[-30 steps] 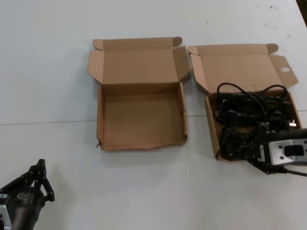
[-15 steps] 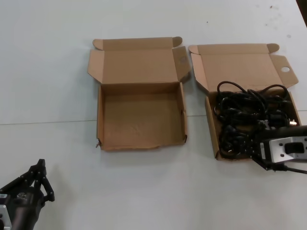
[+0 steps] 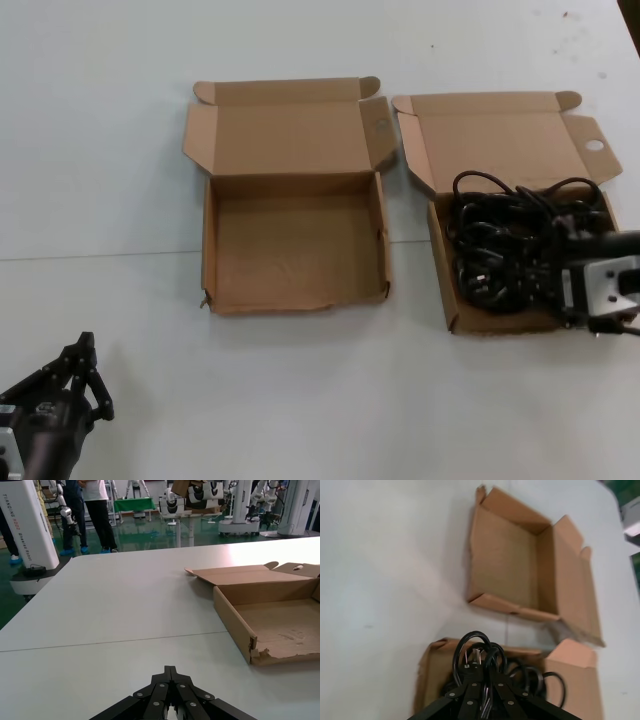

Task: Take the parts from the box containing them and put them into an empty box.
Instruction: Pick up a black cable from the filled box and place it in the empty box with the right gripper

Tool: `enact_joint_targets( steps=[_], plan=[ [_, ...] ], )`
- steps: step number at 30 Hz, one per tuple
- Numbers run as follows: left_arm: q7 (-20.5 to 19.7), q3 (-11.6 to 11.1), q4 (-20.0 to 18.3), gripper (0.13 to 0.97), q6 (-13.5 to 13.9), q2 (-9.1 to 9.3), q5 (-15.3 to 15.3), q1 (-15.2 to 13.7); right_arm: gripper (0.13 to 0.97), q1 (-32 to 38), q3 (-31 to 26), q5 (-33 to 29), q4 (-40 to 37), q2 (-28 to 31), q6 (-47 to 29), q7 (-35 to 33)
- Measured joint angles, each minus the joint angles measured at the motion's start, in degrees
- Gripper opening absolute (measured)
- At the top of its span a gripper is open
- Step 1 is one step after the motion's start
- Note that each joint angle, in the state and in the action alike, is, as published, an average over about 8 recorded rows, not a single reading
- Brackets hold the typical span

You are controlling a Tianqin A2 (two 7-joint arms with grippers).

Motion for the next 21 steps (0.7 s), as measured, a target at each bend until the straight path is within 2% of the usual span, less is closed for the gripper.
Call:
enact_joint_targets(
  steps=[10,21],
  plan=[
    [0.00,0.00,0.00,0.156,0.00,0.00,0.00,0.00,0.159,2.87,7.50,-2.59,8.16,-5.67,-9.31,0.00],
    [-0.05,0.00,0.00,0.156,0.00,0.00,0.01,0.00,0.159,7.59,9.37,-2.97,11.04,-11.38,-11.15,0.00]
  ],
)
